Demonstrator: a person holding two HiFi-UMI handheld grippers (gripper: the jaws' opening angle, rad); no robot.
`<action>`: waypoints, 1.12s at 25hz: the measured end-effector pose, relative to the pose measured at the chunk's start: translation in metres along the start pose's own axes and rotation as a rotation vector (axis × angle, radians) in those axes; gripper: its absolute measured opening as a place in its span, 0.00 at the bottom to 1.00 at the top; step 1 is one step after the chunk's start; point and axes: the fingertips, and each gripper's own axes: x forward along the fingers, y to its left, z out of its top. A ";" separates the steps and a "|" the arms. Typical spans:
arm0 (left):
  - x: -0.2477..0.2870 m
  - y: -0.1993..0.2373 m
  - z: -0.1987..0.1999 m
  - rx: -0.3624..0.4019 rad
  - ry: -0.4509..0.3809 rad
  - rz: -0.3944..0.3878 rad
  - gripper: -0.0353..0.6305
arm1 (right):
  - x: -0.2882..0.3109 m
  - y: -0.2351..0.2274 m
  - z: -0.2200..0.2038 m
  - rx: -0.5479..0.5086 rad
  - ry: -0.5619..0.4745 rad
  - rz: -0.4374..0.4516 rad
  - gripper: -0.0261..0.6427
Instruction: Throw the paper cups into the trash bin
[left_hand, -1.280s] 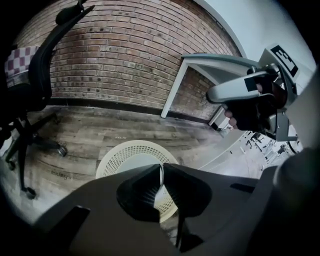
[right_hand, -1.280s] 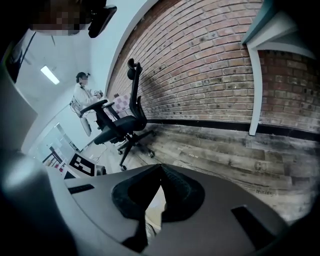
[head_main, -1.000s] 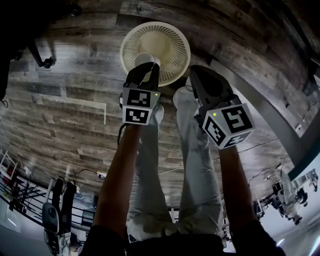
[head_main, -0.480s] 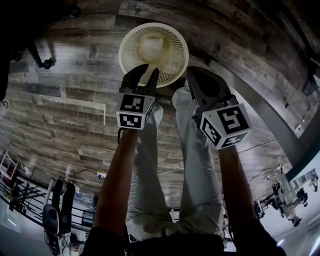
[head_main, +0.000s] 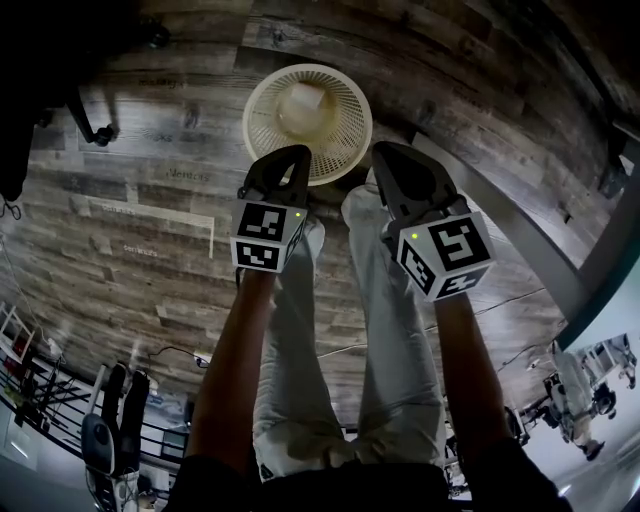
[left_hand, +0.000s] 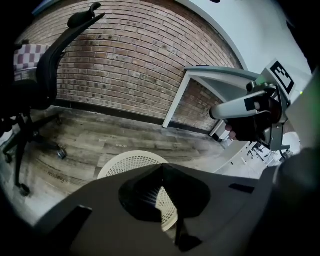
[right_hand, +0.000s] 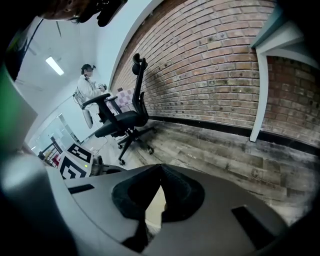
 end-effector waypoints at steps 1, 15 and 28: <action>-0.003 0.000 0.005 0.003 -0.007 -0.001 0.07 | -0.001 0.001 0.003 -0.005 -0.002 0.001 0.05; -0.072 -0.007 0.121 0.073 -0.190 -0.008 0.07 | -0.025 0.029 0.075 -0.052 -0.058 0.017 0.05; -0.191 -0.029 0.227 0.095 -0.354 0.020 0.07 | -0.087 0.078 0.187 -0.049 -0.180 0.037 0.05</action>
